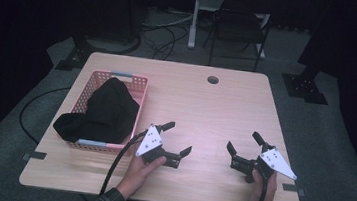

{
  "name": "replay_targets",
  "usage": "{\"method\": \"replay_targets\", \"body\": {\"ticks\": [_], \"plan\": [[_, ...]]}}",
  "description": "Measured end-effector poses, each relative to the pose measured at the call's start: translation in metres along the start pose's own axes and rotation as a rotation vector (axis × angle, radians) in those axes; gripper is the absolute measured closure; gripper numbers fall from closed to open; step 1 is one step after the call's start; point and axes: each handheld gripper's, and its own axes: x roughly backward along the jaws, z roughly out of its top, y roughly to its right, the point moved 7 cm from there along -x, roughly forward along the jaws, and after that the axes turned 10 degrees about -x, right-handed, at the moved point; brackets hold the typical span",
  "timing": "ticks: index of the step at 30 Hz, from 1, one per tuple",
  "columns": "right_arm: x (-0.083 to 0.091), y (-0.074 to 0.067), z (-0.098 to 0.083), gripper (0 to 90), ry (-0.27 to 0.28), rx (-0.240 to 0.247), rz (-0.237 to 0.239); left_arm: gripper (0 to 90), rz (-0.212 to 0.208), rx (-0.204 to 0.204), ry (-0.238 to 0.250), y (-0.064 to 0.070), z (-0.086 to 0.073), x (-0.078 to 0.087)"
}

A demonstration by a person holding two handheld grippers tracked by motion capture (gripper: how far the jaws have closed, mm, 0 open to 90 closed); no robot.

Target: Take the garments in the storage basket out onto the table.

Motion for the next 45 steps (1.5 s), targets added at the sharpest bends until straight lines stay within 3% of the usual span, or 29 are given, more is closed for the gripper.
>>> {"method": "replay_targets", "body": {"ticks": [10, 20, 23, 40, 45], "plan": [[0.000, 0.000, 0.000, 1.9, -0.002, -0.001, 0.003, 2.9, -0.056, -0.010, 0.012, 0.000, 0.020, 0.002], [0.000, 0.000, 0.000, 1.9, -0.001, -0.002, 0.009, 2.9, -0.093, 0.039, -0.001, -0.001, 0.036, 0.008], [0.000, 0.000, 0.000, 1.9, 0.000, -0.003, 0.006, 2.8, -0.109, 0.035, -0.015, 0.000, 0.039, 0.008], [0.000, 0.000, 0.000, 1.9, -0.001, -0.003, 0.008, 2.9, -0.145, 0.039, 0.004, 0.000, 0.062, 0.009], [0.000, 0.000, 0.000, 1.9, -0.001, -0.003, 0.010, 2.9, -0.157, 0.029, -0.014, -0.004, 0.068, 0.008]]}}
